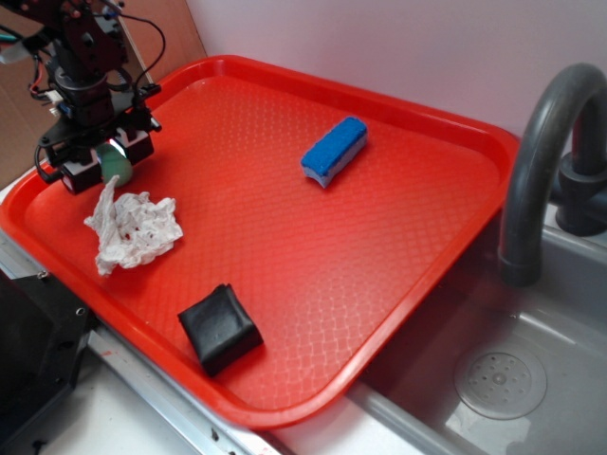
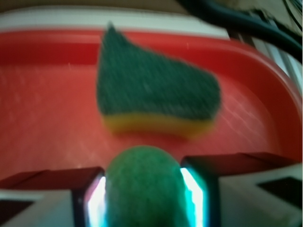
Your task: Grab the green ball.
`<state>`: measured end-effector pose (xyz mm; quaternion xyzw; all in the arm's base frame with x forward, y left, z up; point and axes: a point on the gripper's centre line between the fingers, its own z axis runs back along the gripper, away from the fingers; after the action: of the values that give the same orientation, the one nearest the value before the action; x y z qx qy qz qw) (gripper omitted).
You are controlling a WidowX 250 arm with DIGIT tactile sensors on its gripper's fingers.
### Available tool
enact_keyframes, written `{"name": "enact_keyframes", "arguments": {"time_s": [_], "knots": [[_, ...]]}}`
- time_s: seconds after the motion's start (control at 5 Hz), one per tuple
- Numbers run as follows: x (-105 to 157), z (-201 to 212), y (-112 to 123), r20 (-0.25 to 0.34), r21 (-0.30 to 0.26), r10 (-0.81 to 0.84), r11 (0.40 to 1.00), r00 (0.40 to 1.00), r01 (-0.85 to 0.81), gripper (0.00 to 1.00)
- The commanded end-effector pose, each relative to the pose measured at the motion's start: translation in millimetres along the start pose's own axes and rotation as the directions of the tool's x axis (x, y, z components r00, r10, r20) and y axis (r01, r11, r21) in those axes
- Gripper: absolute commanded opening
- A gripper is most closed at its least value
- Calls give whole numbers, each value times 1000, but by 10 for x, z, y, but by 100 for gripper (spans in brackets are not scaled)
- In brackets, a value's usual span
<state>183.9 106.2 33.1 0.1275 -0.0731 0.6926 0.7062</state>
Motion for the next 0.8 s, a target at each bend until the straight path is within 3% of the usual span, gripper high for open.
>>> {"name": "enact_keyframes", "arguments": {"time_s": [0.0,0.2,0.4,0.6], "knots": [[97,915,-231,32,-313,-391,870,920,381,0],[57,1431,-434,-46,-396,-613,736,788,549,0],[0,1703,-429,18,-527,-776,528,630,665,0],[33,1875,-348,109,-577,-892,302,438,758,0]]}}
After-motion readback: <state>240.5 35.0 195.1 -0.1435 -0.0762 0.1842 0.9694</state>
